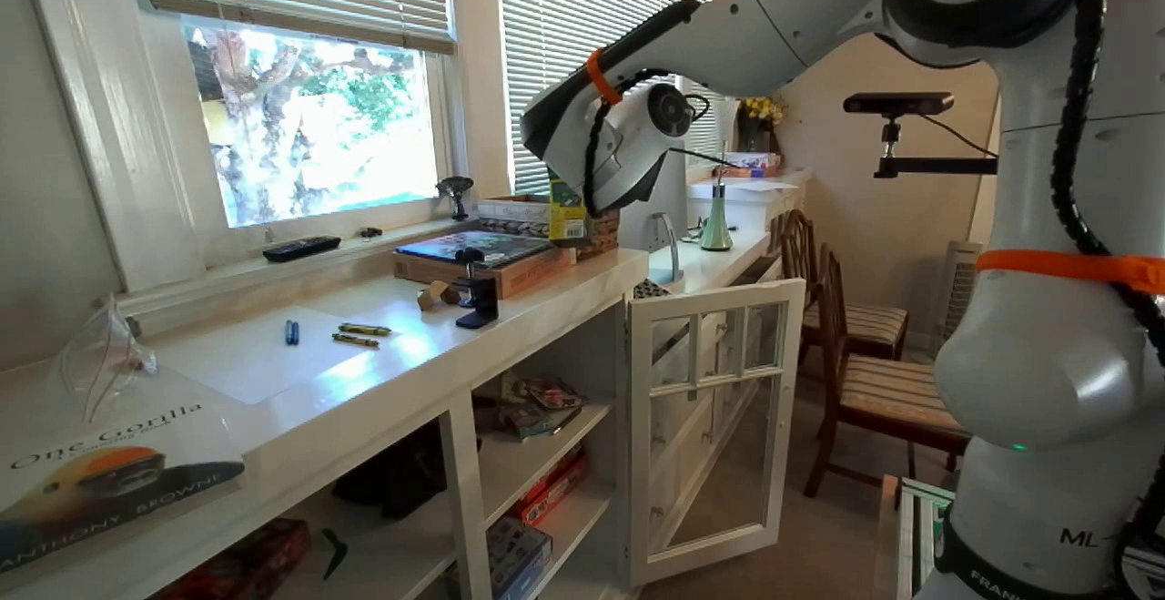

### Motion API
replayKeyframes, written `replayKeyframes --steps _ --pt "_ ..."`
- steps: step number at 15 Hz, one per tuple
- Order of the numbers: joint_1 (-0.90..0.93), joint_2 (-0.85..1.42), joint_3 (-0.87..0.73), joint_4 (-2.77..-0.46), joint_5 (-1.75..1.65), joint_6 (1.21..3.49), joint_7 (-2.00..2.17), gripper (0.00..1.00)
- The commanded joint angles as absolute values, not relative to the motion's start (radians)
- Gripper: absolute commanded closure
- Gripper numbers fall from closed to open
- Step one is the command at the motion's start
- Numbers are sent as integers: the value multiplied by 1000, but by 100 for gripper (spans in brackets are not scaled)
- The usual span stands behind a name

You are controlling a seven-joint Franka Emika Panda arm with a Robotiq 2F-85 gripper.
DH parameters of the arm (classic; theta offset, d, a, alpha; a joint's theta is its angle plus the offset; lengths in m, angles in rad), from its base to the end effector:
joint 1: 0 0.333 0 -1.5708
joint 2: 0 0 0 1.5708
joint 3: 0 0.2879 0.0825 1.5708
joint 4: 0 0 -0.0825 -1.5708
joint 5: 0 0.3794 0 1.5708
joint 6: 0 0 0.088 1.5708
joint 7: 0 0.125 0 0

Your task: Pick up the green box in the shelf and put it on the table

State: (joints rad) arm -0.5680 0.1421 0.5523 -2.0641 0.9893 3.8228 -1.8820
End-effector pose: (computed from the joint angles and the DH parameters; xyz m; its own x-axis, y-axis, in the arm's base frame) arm 0.5521 -0.1461 0.4899 0.5547 0.6765 0.4845 -0.1185 -0.5121 0.8507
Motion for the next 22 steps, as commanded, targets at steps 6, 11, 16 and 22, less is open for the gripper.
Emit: replayKeyframes --steps 6,11,16,22 --pt "-469 351 526 -1813 995 3957 -2040 100" --pt "-431 377 515 -1738 1001 3950 -2050 100" --pt "-390 430 486 -1668 947 3988 -2035 100" --pt "-339 516 432 -1588 858 4049 -2030 100"
